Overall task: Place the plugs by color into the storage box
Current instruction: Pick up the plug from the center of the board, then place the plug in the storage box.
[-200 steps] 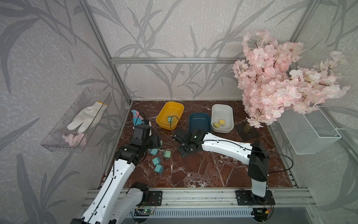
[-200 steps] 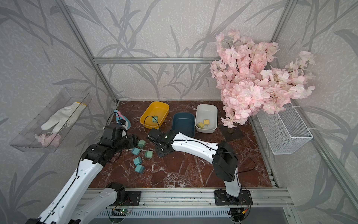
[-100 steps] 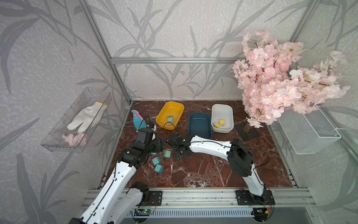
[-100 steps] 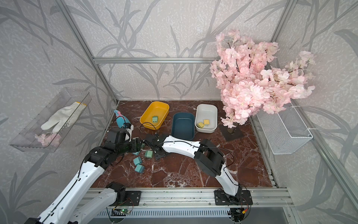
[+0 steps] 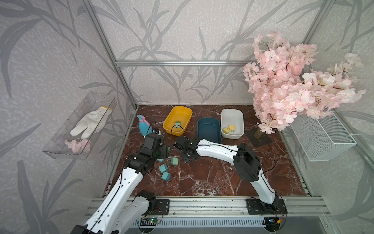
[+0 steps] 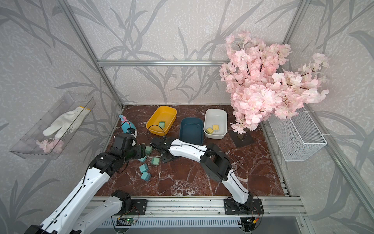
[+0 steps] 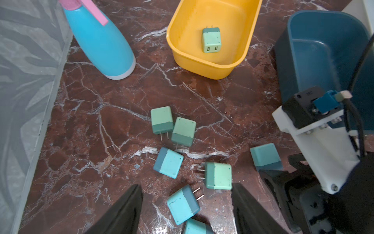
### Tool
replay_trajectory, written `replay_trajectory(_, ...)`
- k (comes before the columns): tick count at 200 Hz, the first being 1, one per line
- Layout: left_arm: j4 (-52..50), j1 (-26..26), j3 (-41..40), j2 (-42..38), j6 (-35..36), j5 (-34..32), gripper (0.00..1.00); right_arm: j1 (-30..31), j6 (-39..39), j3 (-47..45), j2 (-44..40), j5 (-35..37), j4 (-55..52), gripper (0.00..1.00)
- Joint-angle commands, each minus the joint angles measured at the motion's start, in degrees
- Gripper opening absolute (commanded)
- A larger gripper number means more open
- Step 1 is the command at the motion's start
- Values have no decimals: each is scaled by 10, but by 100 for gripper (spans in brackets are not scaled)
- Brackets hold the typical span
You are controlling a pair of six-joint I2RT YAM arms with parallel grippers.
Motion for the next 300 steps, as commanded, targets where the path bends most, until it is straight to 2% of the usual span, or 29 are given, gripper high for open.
replay_trajectory(1,-12,-2,2,-5,1,-41,73,-6,4,-3,20,-7,10,60)
replay_trajectory(26,-12,-2,2,-6,2,-43,72,-10,6,-4,28,-12,19,57)
replay_trajectory(71,-9,-2,1,-5,5,-34,72,-13,2,-8,22,-21,21,45)
replay_trajectory(98,-4,-2,1,-1,9,-26,72,-13,-2,-26,4,-53,35,42)
replay_trajectory(155,18,-2,-11,9,20,-8,72,-9,-6,-85,-101,-84,44,40)
replay_trajectory(177,23,-1,-9,27,18,-8,72,-12,-21,-76,-125,-83,8,40)
replay_trajectory(195,52,-1,-24,28,37,35,72,-15,-48,-72,-147,-79,-17,41)
replay_trajectory(230,76,-2,-30,51,15,79,72,-84,-89,-78,-179,-86,-20,41)
replay_trajectory(268,74,-3,-1,96,-2,79,72,-152,-123,-76,-168,-102,-4,41)
replay_trajectory(300,78,-2,22,138,5,54,72,-201,-145,-42,-121,-127,5,41)
